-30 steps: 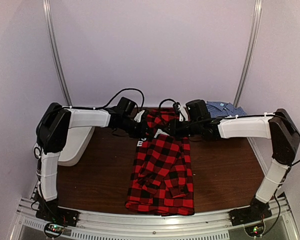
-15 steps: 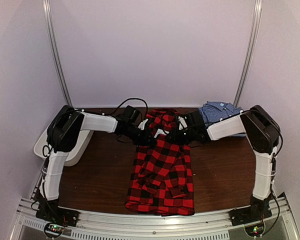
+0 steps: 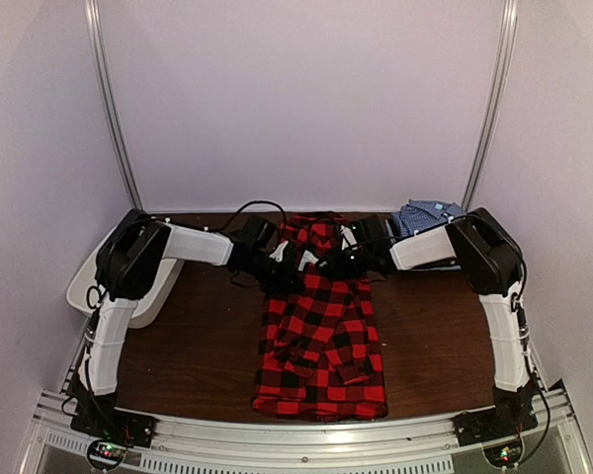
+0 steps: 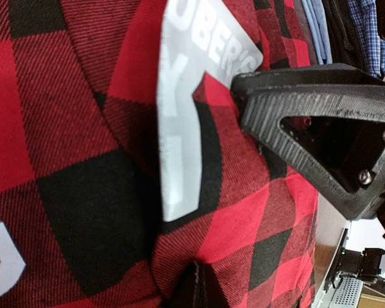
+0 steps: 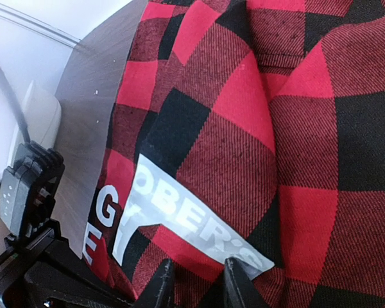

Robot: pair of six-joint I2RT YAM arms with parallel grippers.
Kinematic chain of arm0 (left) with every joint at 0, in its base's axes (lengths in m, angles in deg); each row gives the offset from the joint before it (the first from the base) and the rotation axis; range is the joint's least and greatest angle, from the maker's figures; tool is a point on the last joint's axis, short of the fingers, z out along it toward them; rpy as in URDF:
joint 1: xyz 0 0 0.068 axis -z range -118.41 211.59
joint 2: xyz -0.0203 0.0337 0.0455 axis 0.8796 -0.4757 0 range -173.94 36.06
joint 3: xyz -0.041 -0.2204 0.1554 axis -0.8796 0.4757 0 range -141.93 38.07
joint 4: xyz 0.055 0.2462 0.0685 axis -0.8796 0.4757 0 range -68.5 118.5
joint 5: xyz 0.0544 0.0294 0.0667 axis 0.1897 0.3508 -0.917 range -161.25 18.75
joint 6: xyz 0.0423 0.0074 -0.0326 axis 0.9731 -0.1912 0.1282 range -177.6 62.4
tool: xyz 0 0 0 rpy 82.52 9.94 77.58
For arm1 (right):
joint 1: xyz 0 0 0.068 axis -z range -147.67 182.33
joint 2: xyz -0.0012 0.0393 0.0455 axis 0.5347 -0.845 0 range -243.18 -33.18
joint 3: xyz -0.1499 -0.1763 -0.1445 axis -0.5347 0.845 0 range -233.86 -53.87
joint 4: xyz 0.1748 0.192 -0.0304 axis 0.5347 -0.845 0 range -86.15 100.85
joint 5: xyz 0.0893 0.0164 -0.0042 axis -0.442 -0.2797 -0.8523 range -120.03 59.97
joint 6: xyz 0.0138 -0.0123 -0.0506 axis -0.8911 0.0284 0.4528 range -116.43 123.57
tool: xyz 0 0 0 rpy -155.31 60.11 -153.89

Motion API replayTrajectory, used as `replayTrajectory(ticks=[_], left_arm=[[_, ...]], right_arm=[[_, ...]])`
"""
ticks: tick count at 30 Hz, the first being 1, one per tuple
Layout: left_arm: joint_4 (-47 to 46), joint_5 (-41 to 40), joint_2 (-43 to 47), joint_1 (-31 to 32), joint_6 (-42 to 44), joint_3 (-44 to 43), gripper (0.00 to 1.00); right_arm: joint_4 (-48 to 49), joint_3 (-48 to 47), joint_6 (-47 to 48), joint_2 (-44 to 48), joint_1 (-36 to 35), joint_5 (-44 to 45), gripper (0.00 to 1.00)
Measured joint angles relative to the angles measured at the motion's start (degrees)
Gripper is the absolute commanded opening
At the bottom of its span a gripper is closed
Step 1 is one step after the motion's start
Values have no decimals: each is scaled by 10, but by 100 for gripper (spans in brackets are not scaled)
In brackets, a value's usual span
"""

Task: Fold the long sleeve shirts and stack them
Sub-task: Move the rectangle-folded shirt to the center of the board.

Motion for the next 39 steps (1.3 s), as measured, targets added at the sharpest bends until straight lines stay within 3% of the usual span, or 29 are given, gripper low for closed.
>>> replayTrajectory(ticks=[11, 20, 24, 30, 39], left_arm=[[-10, -16, 12, -62, -9, 19, 4], [66, -45, -4, -95, 38, -58, 6], [81, -41, 0, -95, 51, -73, 8], [105, -33, 35, -72, 65, -69, 8], [109, -22, 106, -7, 71, 47, 6]], right_arm=[[-78, -210, 19, -117, -3, -25, 32], [-191, -339, 61, -137, 0, -16, 35], [-203, -325, 71, -118, -1, -14, 34], [-189, -201, 73, -46, -15, -13, 33], [-137, -99, 67, -12, -34, -28, 32]])
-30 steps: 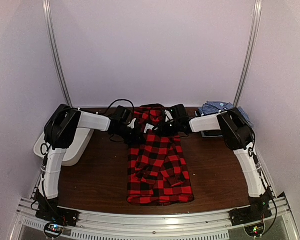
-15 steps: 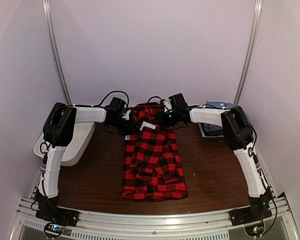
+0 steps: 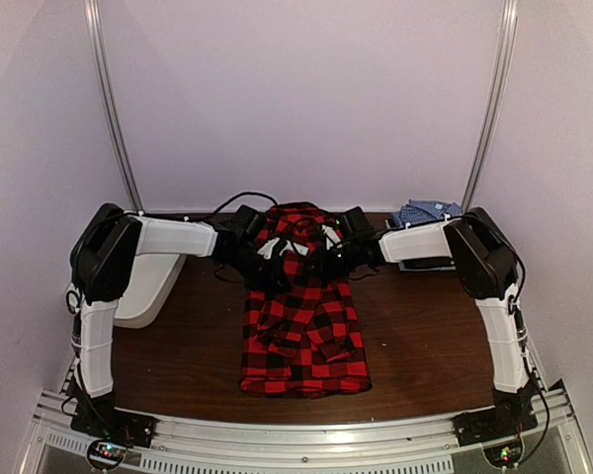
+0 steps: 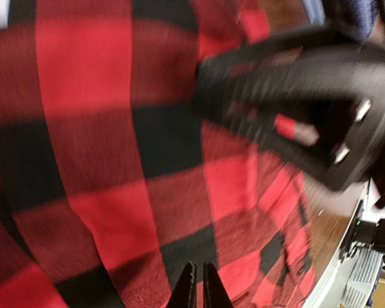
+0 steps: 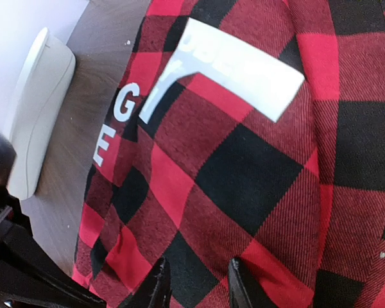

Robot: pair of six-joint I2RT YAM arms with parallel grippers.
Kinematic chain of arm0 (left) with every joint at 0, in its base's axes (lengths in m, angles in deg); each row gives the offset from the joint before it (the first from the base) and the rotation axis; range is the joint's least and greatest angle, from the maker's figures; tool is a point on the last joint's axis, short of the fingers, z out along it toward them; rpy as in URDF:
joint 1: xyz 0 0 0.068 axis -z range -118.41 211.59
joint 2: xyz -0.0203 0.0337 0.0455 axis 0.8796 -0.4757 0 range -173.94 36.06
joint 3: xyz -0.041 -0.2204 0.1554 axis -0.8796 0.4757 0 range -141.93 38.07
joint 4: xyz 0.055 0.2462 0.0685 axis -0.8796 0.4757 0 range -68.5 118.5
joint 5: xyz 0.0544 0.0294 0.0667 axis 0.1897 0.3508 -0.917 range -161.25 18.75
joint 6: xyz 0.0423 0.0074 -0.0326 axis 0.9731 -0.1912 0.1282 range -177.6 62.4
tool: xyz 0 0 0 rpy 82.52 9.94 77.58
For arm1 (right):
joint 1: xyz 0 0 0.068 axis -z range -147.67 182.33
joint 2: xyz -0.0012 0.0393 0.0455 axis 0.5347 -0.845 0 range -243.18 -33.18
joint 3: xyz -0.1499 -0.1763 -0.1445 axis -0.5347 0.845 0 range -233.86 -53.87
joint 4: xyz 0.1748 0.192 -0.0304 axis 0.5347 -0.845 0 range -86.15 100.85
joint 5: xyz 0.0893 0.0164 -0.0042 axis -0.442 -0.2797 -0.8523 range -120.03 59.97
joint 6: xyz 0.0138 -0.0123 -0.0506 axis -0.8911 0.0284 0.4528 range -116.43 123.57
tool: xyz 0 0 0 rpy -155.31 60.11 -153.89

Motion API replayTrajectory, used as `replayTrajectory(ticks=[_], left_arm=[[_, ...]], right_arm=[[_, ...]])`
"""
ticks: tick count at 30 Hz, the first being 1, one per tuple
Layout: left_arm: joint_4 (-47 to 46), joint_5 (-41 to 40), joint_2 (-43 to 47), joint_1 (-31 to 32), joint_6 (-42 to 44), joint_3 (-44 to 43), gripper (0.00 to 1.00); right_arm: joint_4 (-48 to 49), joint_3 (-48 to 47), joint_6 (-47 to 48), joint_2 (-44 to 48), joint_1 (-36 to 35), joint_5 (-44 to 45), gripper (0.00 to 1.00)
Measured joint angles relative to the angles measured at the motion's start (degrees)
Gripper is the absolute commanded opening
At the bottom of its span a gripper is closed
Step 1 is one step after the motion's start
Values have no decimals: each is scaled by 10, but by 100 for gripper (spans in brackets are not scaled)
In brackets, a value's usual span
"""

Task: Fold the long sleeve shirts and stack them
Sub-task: Move the rectangle-folded shirt to the center of the board.

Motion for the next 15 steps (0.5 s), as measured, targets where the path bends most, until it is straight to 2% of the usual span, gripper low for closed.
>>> replayTrajectory(ticks=[4, 15], left_arm=[[5, 0, 1, 17, 0, 55, 6], [-2, 5, 52, 40, -4, 140, 6]], right_arm=[[9, 19, -2, 0, 0, 0, 32], [35, 36, -6, 0, 2, 0, 31]])
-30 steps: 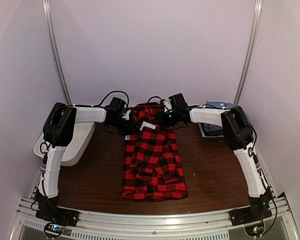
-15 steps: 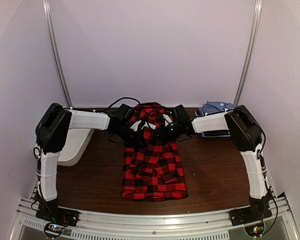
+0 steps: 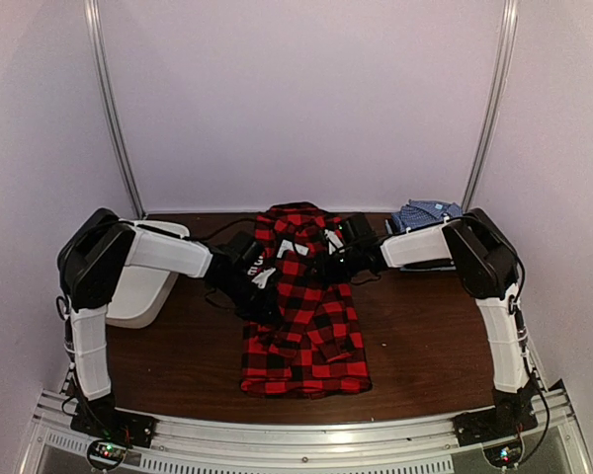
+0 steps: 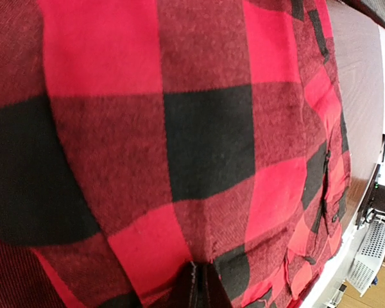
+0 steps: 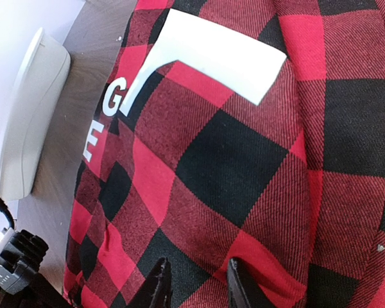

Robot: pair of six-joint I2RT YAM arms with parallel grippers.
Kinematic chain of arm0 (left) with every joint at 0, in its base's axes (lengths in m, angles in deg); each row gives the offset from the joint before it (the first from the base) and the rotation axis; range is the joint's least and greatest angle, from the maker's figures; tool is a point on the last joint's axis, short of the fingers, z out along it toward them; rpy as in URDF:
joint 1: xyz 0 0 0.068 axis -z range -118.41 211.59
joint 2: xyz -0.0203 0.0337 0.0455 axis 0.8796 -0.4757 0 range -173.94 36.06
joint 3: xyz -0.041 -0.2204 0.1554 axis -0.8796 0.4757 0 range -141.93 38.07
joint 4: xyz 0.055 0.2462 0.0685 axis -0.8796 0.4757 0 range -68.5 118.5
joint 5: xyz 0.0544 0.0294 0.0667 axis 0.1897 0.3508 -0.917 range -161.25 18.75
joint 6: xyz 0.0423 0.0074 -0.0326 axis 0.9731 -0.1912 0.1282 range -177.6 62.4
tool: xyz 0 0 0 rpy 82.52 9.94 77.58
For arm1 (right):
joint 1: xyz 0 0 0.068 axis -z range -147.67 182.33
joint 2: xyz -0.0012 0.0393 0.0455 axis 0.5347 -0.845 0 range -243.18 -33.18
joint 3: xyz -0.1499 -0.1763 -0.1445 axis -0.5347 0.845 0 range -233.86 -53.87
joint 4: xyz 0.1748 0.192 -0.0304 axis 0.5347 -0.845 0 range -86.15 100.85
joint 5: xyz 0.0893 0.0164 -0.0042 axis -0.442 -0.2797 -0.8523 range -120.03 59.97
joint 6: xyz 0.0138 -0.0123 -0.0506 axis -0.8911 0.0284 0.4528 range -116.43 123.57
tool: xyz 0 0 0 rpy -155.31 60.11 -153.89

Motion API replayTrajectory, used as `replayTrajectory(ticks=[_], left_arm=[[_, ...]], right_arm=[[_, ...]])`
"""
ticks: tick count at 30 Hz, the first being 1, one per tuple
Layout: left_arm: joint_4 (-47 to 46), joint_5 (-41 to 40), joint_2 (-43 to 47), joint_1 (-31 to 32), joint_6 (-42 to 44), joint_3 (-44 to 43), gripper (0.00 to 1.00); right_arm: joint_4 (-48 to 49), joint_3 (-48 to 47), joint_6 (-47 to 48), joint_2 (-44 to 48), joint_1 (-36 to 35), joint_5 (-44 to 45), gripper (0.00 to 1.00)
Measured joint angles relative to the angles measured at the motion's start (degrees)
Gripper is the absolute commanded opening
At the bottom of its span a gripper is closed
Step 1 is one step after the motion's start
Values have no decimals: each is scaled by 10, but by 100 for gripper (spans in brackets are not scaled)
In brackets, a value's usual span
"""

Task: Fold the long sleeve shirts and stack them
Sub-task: Move the rectangle-folded shirt to the center of the board.

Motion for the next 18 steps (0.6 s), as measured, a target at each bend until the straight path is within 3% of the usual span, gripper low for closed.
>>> replayTrajectory(ticks=[9, 18], left_arm=[[-5, 5, 61, 5, -5, 61, 6], [-38, 14, 63, 10, -14, 102, 5]], right_arm=[[7, 4, 0, 0, 1, 0, 32], [-7, 7, 1, 11, 1, 9, 32]])
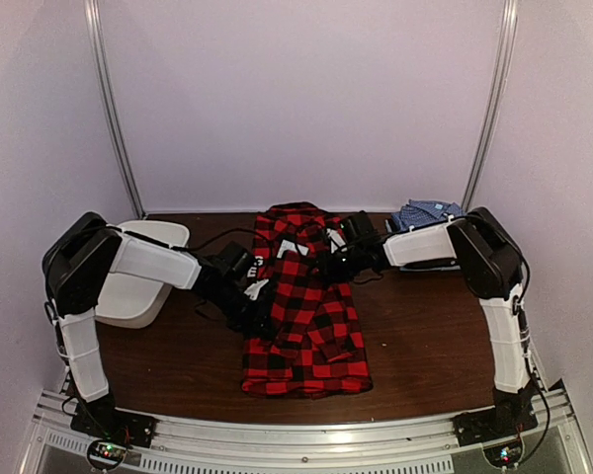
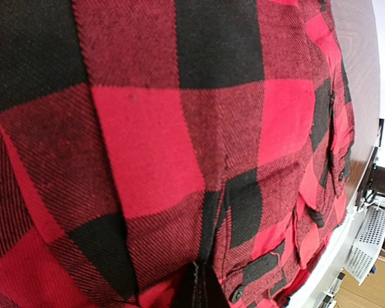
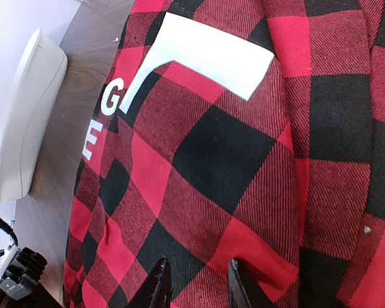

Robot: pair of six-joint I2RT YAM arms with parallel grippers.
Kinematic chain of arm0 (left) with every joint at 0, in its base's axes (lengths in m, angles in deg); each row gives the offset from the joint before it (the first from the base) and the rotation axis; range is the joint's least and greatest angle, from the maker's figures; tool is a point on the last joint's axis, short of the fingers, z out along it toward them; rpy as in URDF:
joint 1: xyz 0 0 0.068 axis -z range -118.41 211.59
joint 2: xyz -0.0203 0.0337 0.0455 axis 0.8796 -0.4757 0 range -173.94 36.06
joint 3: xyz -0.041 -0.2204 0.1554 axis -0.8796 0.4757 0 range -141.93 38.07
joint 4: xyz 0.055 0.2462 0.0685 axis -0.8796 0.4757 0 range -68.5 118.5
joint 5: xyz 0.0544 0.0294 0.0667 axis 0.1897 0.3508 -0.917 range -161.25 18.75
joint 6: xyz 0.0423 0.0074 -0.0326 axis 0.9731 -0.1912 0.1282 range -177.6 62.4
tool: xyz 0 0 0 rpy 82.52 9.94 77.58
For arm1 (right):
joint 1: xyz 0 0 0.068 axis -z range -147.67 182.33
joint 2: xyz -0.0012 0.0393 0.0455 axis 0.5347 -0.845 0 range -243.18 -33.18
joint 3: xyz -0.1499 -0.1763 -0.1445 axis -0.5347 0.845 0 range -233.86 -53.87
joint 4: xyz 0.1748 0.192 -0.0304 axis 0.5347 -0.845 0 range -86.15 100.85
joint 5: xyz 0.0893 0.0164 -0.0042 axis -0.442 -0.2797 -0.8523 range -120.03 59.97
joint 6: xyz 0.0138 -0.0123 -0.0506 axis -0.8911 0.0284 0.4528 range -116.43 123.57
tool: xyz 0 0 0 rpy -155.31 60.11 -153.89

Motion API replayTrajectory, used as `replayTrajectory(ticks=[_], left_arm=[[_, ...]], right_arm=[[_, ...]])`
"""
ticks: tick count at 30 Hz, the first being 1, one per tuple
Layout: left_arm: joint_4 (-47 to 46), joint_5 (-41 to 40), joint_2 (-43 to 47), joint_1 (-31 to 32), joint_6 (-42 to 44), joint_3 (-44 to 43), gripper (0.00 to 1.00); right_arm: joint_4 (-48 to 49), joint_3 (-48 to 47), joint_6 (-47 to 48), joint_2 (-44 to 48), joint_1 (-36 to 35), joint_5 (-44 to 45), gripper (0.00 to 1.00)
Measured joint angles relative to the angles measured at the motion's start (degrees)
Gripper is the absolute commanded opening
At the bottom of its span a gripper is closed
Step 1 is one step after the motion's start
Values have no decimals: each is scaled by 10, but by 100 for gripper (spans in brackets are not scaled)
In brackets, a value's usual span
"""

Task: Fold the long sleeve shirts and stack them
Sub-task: Move the rectangle-folded shirt to the center of the board, then pick up the rectangle-folded shirt from the center of the board.

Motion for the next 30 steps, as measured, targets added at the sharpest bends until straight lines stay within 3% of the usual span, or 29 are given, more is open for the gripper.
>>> replayTrajectory(ticks=[8, 11, 14, 16, 25, 28, 30], left_arm=[[12, -26, 44, 0, 3, 10, 8], [12, -55, 106, 1, 8, 20, 20], [2, -91, 185, 1, 16, 28, 42], [-12, -115, 227, 2, 19, 39, 50], [-67, -233, 312, 3, 19, 160, 63], [-55, -246, 312, 3, 19, 170, 77], [-59, -244, 311, 3, 17, 171, 77]], right_arm=[[-14, 84, 3, 121, 0, 22, 33], [-11, 133, 7, 187, 0, 29, 34], [-8, 174, 9, 237, 0, 36, 35], [-7, 200, 10, 265, -3, 42, 35], [-15, 308, 7, 360, -34, 67, 41], [-21, 348, 2, 389, -42, 71, 46], [-25, 380, -6, 410, -46, 70, 49]])
